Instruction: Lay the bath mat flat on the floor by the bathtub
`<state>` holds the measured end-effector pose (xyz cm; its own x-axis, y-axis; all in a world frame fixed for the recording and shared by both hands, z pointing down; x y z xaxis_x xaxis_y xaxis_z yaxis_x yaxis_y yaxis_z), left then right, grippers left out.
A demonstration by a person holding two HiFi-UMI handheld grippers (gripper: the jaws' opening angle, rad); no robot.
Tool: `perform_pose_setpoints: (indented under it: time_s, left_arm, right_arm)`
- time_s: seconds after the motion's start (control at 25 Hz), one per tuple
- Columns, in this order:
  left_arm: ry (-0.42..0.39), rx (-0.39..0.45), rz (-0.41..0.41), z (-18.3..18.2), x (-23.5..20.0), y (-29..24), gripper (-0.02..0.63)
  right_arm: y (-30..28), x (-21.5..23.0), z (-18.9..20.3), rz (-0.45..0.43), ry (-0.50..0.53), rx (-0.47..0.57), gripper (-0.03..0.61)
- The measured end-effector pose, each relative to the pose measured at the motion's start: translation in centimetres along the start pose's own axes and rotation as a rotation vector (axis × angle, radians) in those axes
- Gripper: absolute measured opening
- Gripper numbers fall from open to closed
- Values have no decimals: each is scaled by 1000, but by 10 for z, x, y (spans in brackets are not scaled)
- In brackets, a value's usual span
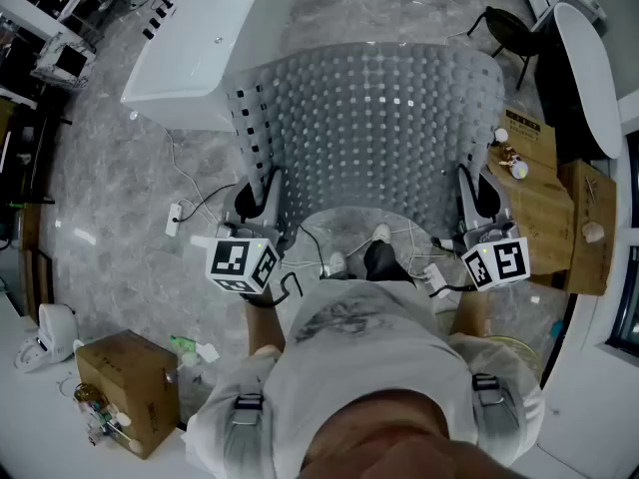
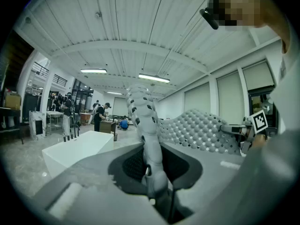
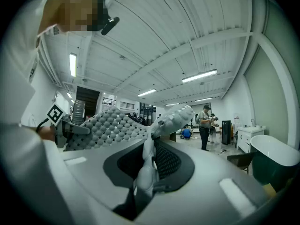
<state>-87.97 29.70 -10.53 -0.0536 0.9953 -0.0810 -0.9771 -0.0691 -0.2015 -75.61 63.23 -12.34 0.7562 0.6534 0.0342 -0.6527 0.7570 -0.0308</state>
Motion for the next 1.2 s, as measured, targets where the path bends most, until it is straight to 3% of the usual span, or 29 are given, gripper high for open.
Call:
perform_pose_setpoints:
  time_s: [0.24, 0.48, 0.76, 1.2]
  left_arm:
    - [10, -3, 27, 12, -4, 40, 72]
    - [36, -11, 27, 18, -4, 39, 72]
    - [47, -15, -3, 14, 4, -13, 72]
    - [34, -19, -75, -1, 39, -126, 74]
  right_arm:
    - [25, -45, 5, 26, -13, -4, 41]
    - [30, -43, 6, 36, -39, -15, 44]
    - [-4, 7, 10, 13, -24, -26, 44]
    - [-79, 122, 13, -96, -43, -30, 43]
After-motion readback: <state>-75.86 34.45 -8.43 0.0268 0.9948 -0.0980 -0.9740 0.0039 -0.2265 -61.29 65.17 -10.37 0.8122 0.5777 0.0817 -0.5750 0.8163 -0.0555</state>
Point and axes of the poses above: the fingertips, and each gripper's own axes: y backward along the fingers, x to its right, z out of its underside, the point moved 5 cm from there along y, backward along the fingers, and after that the axes turned 1 degree about -x, right-handed, at the moved point
